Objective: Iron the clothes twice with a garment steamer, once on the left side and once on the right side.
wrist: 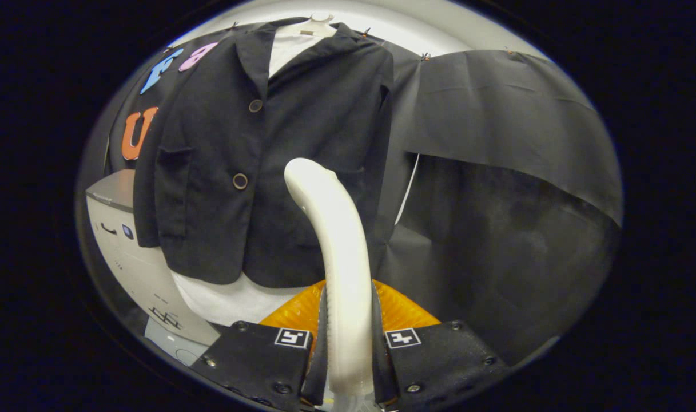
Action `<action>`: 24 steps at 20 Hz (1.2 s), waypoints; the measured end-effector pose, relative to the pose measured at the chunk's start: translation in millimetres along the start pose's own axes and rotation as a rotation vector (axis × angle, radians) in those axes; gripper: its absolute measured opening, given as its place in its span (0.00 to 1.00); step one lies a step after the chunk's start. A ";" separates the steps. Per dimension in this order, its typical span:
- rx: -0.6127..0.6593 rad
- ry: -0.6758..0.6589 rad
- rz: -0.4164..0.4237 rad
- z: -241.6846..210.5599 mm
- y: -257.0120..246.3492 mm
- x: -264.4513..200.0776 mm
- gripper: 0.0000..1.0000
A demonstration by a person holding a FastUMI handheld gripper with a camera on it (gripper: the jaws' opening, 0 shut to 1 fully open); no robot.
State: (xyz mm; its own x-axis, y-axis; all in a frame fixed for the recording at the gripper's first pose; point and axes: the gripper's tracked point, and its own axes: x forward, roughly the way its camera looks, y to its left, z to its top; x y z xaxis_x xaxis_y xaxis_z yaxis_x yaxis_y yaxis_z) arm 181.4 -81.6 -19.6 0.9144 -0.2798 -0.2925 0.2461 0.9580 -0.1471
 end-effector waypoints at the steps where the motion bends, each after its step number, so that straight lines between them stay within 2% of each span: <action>1: -0.001 0.016 -0.003 -8.0 1.6 1.3 0.35; 10: -0.005 0.142 -0.001 -81.3 24.8 9.9 0.35; 14: 0.039 0.223 -0.008 -113.9 30.5 2.7 0.35; 20: 0.156 0.179 -0.009 -90.5 11.7 -49.0 0.35; 24: 0.209 0.084 -0.019 -55.0 -22.7 -90.8 0.35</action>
State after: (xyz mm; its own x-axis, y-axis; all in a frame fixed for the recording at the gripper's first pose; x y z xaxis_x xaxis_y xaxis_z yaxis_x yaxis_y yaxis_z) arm 75.2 -81.4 -41.6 0.8811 -0.2935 -0.3709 0.3320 0.9423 0.0430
